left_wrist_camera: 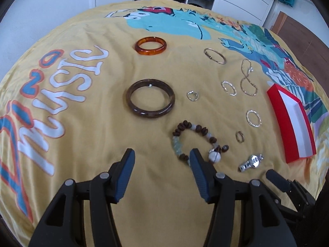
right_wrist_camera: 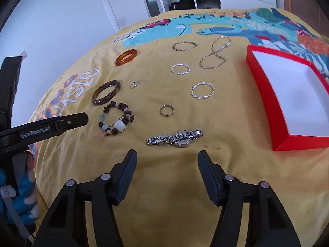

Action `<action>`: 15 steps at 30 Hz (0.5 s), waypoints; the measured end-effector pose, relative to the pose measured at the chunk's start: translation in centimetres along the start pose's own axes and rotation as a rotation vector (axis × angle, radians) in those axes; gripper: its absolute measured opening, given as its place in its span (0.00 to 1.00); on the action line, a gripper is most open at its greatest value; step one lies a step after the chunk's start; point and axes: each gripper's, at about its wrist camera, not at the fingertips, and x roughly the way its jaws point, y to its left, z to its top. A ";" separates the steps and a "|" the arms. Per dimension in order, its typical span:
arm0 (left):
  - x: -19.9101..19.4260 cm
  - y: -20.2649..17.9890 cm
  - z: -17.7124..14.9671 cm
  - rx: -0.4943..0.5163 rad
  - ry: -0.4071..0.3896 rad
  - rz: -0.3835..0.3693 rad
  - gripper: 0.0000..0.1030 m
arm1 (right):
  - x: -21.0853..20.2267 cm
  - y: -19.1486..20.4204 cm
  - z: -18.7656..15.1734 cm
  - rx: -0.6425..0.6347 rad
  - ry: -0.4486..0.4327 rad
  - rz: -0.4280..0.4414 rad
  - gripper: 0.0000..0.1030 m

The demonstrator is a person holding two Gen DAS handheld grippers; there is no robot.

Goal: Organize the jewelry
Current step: 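Grasp the beaded bracelet with the left tool while the right tool grasps the silver watch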

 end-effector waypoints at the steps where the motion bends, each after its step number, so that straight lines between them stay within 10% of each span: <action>1: 0.5 -0.1 0.2 0.003 0.006 -0.001 0.51 | 0.4 -0.2 0.1 0.015 0.006 0.011 0.55; 15: 4.4 -1.2 0.8 0.060 0.041 0.029 0.24 | 4.3 -1.0 2.0 0.105 0.017 0.028 0.48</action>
